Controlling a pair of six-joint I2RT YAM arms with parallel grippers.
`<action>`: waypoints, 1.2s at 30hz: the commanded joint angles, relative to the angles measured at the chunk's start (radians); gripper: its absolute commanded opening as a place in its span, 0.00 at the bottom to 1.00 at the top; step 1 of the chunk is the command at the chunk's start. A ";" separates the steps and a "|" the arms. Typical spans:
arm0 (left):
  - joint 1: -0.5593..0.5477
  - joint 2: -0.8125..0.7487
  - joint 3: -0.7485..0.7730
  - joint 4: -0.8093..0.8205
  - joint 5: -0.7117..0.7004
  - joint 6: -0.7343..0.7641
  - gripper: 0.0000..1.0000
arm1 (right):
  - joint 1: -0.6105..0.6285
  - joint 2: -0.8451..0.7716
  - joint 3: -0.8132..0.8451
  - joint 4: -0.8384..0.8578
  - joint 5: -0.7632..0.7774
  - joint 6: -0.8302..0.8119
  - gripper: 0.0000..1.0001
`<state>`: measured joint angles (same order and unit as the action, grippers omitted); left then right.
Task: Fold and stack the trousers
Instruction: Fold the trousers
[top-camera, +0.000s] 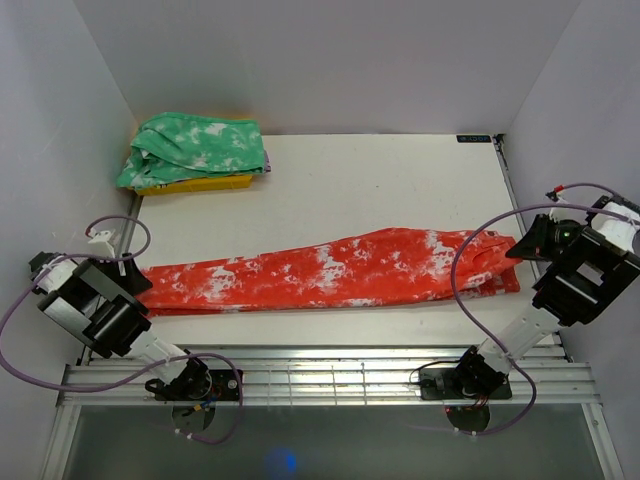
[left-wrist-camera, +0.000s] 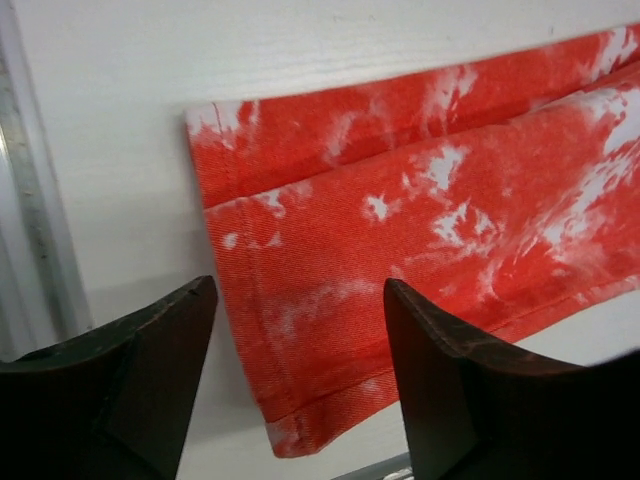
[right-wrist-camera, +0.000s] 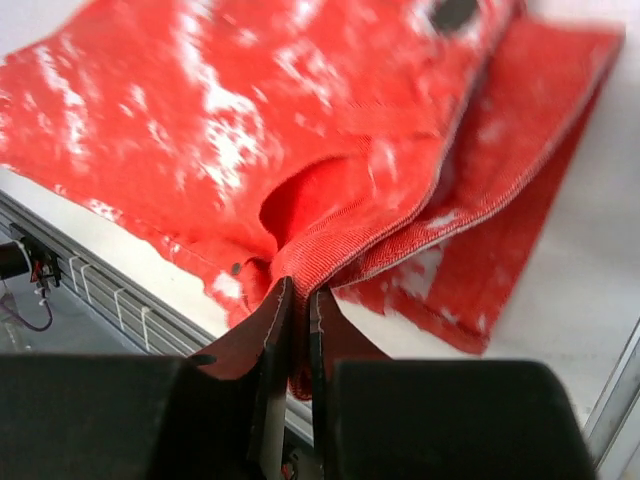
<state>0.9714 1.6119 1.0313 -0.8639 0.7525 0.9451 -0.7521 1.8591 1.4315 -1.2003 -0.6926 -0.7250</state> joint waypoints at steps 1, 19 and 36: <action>0.000 0.014 0.024 -0.080 0.022 0.066 0.76 | 0.040 -0.031 0.150 -0.056 -0.231 -0.097 0.08; 0.000 -0.015 0.056 -0.017 -0.232 -0.152 0.84 | 0.008 -0.023 -0.138 0.246 -0.033 -0.266 0.08; -0.028 0.190 0.179 -0.017 -0.027 -0.241 0.74 | 0.008 -0.026 -0.146 0.243 0.015 -0.257 0.08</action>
<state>0.9592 1.7802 1.1702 -0.9012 0.6270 0.7204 -0.7288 1.8397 1.2728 -0.9798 -0.6842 -0.9726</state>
